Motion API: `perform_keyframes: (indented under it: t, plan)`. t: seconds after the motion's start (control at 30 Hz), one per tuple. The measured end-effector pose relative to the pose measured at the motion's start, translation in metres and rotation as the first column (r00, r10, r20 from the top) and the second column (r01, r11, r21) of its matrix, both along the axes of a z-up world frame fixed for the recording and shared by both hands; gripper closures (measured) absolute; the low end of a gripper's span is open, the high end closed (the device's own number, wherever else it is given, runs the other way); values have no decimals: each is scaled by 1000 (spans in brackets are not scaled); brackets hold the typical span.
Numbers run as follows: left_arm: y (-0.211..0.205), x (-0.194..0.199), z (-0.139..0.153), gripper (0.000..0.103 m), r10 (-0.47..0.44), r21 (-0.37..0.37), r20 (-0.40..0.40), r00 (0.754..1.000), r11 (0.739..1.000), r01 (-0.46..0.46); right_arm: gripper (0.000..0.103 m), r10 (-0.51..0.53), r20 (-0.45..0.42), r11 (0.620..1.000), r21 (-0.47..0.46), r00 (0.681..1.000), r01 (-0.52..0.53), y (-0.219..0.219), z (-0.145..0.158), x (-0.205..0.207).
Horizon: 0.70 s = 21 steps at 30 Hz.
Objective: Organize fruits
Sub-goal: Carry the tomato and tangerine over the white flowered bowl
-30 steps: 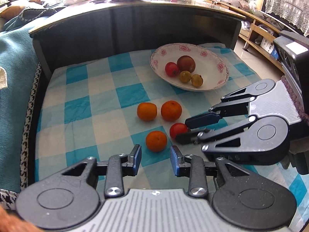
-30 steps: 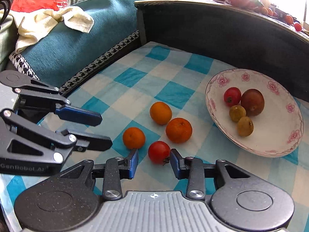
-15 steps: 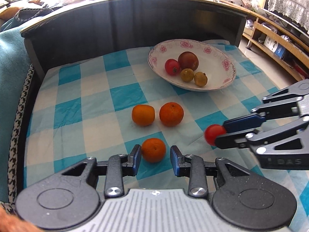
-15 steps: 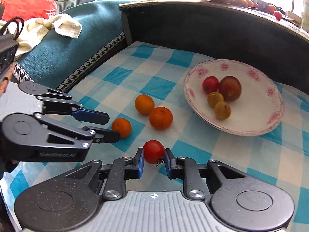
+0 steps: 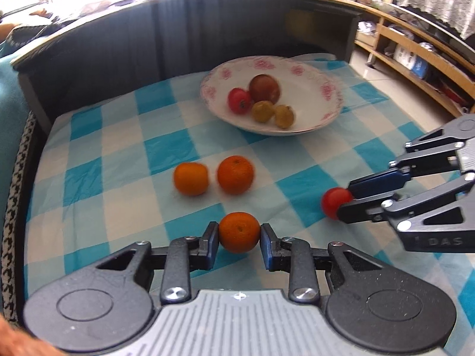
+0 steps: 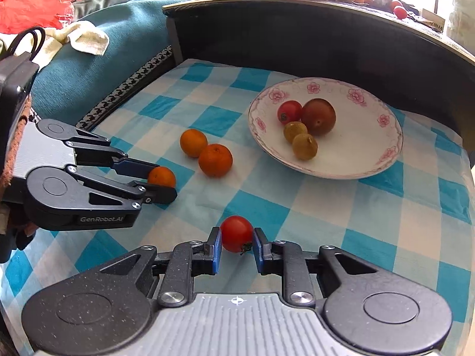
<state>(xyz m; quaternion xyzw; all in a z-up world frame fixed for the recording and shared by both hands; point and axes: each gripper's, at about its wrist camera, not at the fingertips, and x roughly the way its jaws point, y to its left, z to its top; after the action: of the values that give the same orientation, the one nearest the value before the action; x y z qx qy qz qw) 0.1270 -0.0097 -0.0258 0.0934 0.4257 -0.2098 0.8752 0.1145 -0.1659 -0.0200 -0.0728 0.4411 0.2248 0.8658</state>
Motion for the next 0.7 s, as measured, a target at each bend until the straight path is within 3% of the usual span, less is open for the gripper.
perform_keyframes:
  t: [0.33,0.5,0.7]
  plan:
    - [-11,-7,-9,64,-54,14,-37,998,998,55,85,36,19,998,-43,999,-35,-1,-3,-8]
    - [-13,-8,-10,64,-60,20,-35,998,998,61,76,55,30,997,-55,998,-53,2,-5,-9]
    - [-14,-9,-12,61,-70,26,-40,997,997,71,73,62,41,996,-68,997,-59,5,-8,-5]
